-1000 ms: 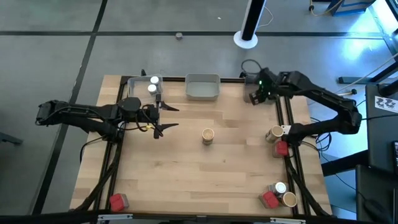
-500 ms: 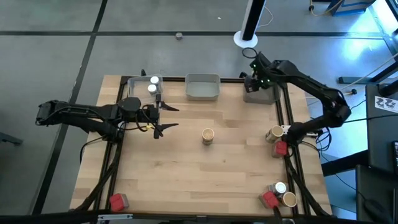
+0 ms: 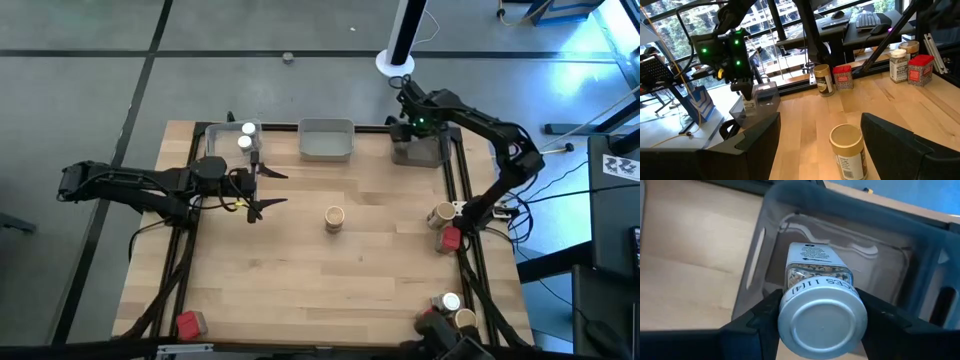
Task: Sort spices by type
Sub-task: Put the white seasoning bottle into the transparent bin
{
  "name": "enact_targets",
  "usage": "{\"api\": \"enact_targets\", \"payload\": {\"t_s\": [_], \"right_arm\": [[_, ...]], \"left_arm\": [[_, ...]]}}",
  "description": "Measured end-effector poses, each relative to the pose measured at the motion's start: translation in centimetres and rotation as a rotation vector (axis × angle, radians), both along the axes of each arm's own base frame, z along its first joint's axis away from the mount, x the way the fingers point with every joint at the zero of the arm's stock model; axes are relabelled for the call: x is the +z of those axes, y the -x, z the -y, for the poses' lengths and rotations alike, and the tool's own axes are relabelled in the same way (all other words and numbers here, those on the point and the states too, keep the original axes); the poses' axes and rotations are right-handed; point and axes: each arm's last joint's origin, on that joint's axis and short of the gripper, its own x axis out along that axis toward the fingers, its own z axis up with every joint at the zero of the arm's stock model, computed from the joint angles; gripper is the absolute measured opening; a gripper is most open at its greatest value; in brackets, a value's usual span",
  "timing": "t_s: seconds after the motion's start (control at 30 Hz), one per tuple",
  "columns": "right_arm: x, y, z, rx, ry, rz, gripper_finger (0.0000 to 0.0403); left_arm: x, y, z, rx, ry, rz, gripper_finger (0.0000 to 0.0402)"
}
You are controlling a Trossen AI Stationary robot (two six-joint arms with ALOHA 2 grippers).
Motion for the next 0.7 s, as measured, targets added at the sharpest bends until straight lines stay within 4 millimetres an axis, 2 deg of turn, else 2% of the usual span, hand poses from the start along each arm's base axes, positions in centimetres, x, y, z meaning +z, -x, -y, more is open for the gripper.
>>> {"api": "enact_targets", "payload": {"t_s": [0.33,0.5,0.6,0.7], "right_arm": [[-1.6,-0.8,0.9,0.005,-0.02,0.0,0.0209],[-1.6,-0.7,0.8,0.013,-0.02,-0.004,0.0209],[-0.6,-0.6,0.6,0.033,-0.034,-0.02,0.0209],[1.5,-0.7,0.5,0.054,-0.035,-0.032,0.0209]], "left_arm": [[0.0,0.0,0.0,0.0,0.0,-0.002,0.0265],[0.0,0.0,0.0,0.0,0.0,-0.005,0.0265],[0.0,0.0,0.0,0.0,0.0,-0.005,0.0265],[0.0,0.0,0.0,0.0,0.0,-0.002,0.0265]]}}
